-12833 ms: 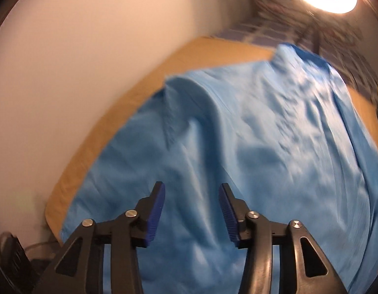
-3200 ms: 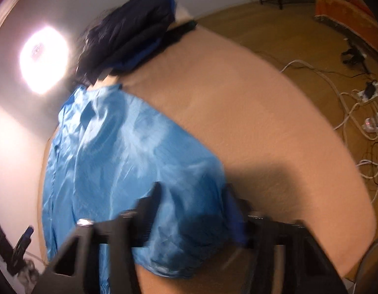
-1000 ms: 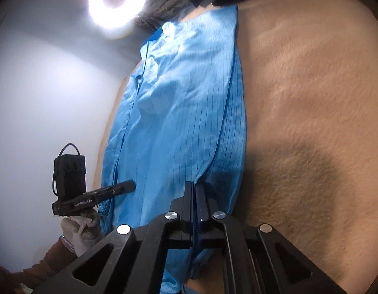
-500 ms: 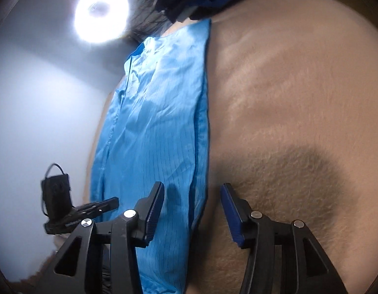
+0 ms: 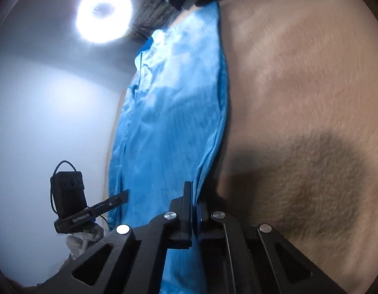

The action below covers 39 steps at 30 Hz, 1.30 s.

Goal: Fold large clothes

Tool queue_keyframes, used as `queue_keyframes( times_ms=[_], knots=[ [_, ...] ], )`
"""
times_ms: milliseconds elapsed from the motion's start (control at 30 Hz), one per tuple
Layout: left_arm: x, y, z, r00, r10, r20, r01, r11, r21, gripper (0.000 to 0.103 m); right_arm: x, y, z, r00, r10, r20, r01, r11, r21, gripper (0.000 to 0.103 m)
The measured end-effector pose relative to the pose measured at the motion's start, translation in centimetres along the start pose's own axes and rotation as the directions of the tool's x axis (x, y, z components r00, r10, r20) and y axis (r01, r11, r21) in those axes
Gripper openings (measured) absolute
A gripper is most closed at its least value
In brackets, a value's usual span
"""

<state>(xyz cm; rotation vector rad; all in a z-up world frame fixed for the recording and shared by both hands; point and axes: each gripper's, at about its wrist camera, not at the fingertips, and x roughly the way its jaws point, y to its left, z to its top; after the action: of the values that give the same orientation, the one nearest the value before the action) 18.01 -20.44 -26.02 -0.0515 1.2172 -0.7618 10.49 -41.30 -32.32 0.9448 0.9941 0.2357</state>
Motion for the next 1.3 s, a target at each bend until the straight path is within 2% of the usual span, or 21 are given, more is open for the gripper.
queue_keyframes(
  times_ms=[100,233,267,367,467,567,633,733,967,1100,1300],
  knots=[
    [-0.6,0.0,0.2,0.999,0.018,0.042,-0.018,1.000,-0.004,0.001,-1.2,2.7,0.4,0.999,-0.005,0.036,0.008,0.997,-0.071,0.000],
    [-0.6,-0.6,0.0,0.997,-0.054,0.060,0.054,0.999,0.001,0.001,0.5,2.7,0.3,0.993,-0.117,-0.007,0.116,0.990,-0.086,0.000],
    [-0.5,-1.1,0.0,0.996,-0.061,0.062,0.060,0.998,0.013,0.001,1.4,2.1,0.2,0.989,-0.145,-0.031,0.143,0.987,-0.069,0.000],
    [-0.3,-3.5,-0.5,0.994,-0.088,0.066,0.081,0.991,0.109,0.001,1.9,1.8,0.2,0.988,-0.148,-0.047,0.146,0.988,-0.045,0.000],
    [1.6,-5.5,-1.0,0.999,-0.052,0.014,0.048,0.978,0.202,0.001,1.4,2.9,0.7,0.991,-0.132,-0.026,0.130,0.989,-0.066,0.000],
    [4.3,-5.8,-1.9,0.998,0.001,-0.067,0.015,0.972,0.235,0.001,1.0,4.2,1.1,0.993,-0.114,-0.010,0.113,0.990,-0.087,0.000],
    [4.5,-5.8,-2.2,0.999,0.015,-0.052,-0.002,0.970,0.242,0.001,1.1,4.8,1.1,0.993,-0.118,-0.013,0.116,0.988,-0.100,0.000],
    [3.4,-6.1,-2.0,0.999,-0.016,-0.041,0.025,0.974,0.227,0.001,1.2,5.3,1.2,0.992,-0.124,-0.006,0.122,0.986,-0.111,0.000],
    [-2.2,-4.5,-1.2,0.993,-0.088,0.079,0.076,0.987,0.141,0.001,0.3,7.8,1.3,0.986,-0.164,0.029,0.166,0.967,-0.193,0.000],
    [-5.6,-2.9,-0.7,0.982,-0.092,0.165,0.079,0.993,0.088,0.001,1.0,10.3,1.3,0.981,-0.189,0.042,0.193,0.945,-0.265,0.000],
    [-11.0,1.9,-0.3,0.956,-0.059,0.289,0.071,0.997,-0.032,0.001,3.6,14.2,0.4,0.976,-0.214,0.032,0.210,0.904,-0.372,0.000]
  ],
)
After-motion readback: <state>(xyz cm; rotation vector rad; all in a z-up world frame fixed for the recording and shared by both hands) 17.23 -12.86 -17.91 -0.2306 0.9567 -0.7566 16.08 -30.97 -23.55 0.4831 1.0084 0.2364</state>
